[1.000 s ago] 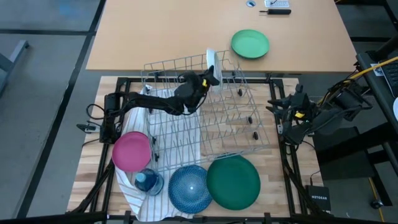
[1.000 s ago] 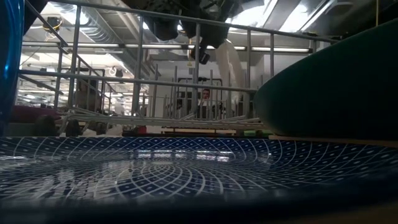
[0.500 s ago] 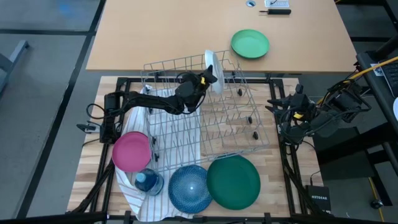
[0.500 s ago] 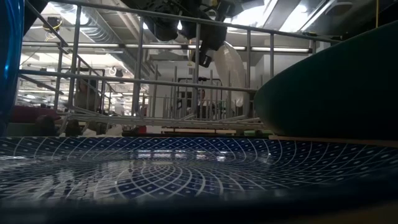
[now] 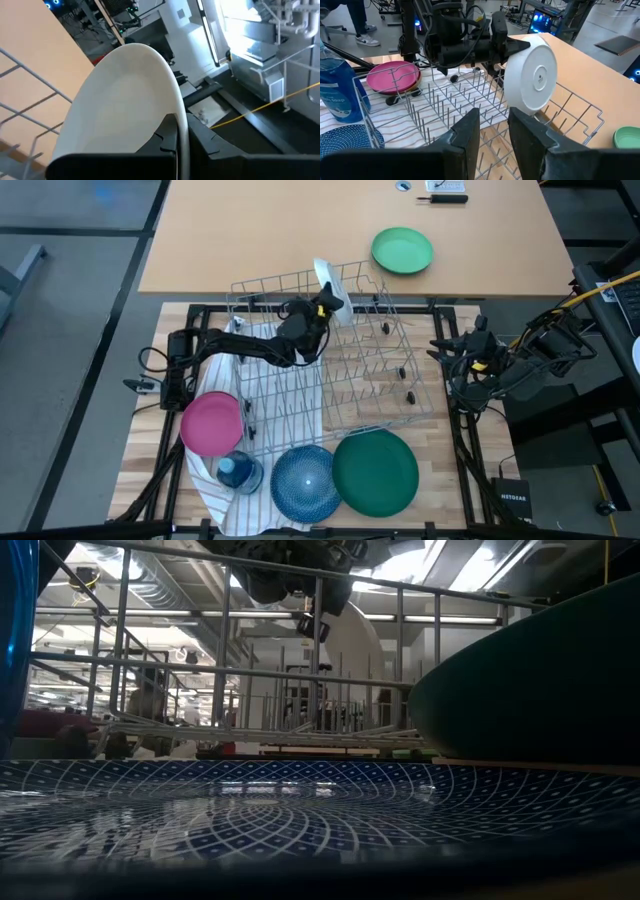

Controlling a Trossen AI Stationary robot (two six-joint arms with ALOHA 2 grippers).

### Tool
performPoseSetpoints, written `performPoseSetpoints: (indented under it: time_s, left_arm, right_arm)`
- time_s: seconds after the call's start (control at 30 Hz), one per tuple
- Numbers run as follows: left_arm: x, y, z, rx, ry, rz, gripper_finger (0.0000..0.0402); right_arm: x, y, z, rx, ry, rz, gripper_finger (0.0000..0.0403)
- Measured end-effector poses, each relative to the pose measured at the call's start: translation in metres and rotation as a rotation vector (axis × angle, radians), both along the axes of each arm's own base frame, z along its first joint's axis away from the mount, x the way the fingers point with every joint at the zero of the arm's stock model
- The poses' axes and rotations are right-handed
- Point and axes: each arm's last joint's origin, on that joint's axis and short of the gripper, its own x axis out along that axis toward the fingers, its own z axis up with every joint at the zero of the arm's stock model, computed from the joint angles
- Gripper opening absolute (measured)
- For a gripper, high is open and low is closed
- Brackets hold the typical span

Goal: Sort dishes
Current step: Put the white plate into the dish rack, then put the green plate into the dish rack

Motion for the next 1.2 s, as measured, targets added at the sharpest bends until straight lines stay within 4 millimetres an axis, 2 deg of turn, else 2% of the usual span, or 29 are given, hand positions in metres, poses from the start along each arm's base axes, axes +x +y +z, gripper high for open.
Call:
performPoseSetpoints:
  time_s: [0.23, 0.37, 0.57, 0.73, 0.87, 1.2]
  left_arm:
    - [0.002, -0.001, -0.004, 0.001, 0.106, 0.008, 0.0001]
    - [0.005, 0.001, -0.014, -0.043, 0.148, -0.008, 0.0001]
    - [0.006, 0.008, -0.033, -0.162, 0.126, -0.019, 0.0001]
    - [0.005, 0.012, -0.038, -0.188, 0.145, -0.027, 0.0004]
    - [0.005, 0.014, -0.039, -0.187, 0.163, -0.044, 0.0026]
    - [0.007, 0.011, -0.039, -0.145, 0.305, -0.073, 0.012]
  right_arm:
    - [0.0, 0.0, 0.0, 0.0, 0.002, 0.002, 0.0108]
    - [0.0, 0.0, 0.0, 0.003, 0.002, 0.001, 0.0108]
    - [0.0, 0.0, 0.0, 0.019, -0.005, -0.005, 0.0108]
    - [0.0, 0.0, 0.0, 0.019, -0.005, -0.006, 0.0108]
    - [0.0, 0.0, 0.0, 0.02, -0.004, -0.003, 0.0108]
    - [0.0, 0.001, -0.001, 0.041, 0.016, 0.028, 0.0108]
